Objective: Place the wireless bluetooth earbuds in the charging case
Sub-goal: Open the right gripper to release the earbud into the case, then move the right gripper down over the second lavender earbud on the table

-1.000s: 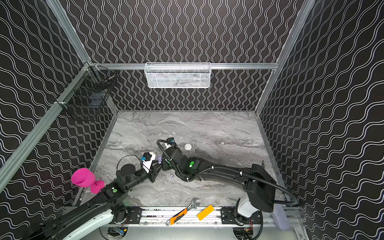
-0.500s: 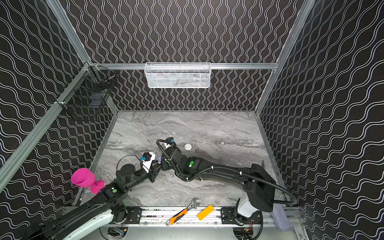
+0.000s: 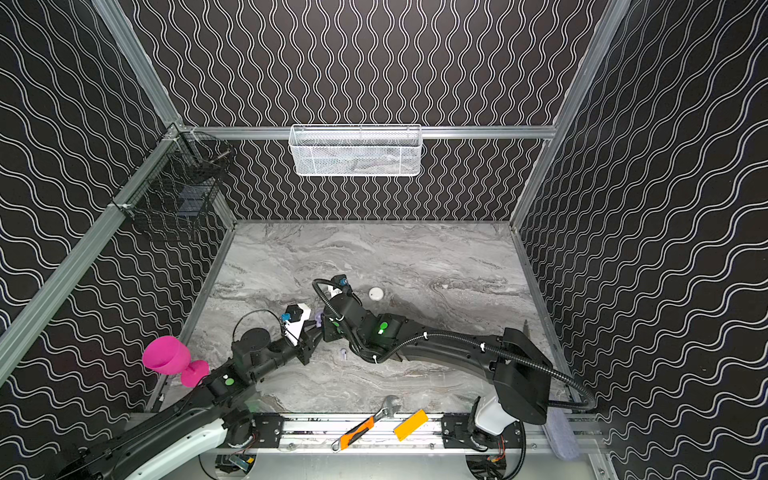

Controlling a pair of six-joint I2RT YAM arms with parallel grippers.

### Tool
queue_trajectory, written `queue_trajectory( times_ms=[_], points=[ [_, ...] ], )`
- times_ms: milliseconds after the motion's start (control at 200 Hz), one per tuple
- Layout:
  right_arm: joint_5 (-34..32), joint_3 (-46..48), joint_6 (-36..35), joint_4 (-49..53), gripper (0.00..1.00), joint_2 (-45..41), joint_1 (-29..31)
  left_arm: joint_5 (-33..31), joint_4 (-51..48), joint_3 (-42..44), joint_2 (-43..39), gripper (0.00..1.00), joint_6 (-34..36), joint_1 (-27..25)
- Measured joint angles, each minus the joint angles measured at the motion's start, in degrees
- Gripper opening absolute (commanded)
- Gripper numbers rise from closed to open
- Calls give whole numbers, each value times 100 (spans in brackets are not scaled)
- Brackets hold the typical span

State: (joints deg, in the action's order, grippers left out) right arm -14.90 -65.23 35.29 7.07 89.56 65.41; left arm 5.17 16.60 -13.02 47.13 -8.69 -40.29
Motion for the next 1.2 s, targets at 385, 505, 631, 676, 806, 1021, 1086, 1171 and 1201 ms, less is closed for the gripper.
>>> queue_trajectory(
  times_ms=[385, 505, 631, 676, 806, 1021, 1086, 1171, 1201],
  points=[
    [-90, -48, -37, 127, 42, -138, 0, -2, 46, 0, -9, 8, 0, 0],
    [-136, -61, -42, 170, 42, -188, -13, -2, 46, 0, -15, 7, 0, 0],
    [-201, -70, -66, 232, 42, -256, -20, -2, 46, 0, -26, 8, 0, 0],
    [-243, -76, -66, 284, 42, -278, -20, -2, 46, 0, -28, 8, 0, 0],
    [-358, -79, -57, 509, 42, -343, -35, -2, 46, 0, -33, 8, 0, 0],
    [-466, 223, 44, 811, 42, -632, -96, -2, 46, 0, -17, 8, 2, 0],
    [-476, 297, 131, 955, 42, -662, -96, -2, 46, 0, -28, 8, 2, 0],
    [-468, 389, 190, 1051, 42, -669, -96, -2, 46, 0, -28, 7, 2, 0],
    [-463, 428, 219, 1075, 42, -669, -96, -2, 46, 0, -28, 7, 2, 0]
  ],
)
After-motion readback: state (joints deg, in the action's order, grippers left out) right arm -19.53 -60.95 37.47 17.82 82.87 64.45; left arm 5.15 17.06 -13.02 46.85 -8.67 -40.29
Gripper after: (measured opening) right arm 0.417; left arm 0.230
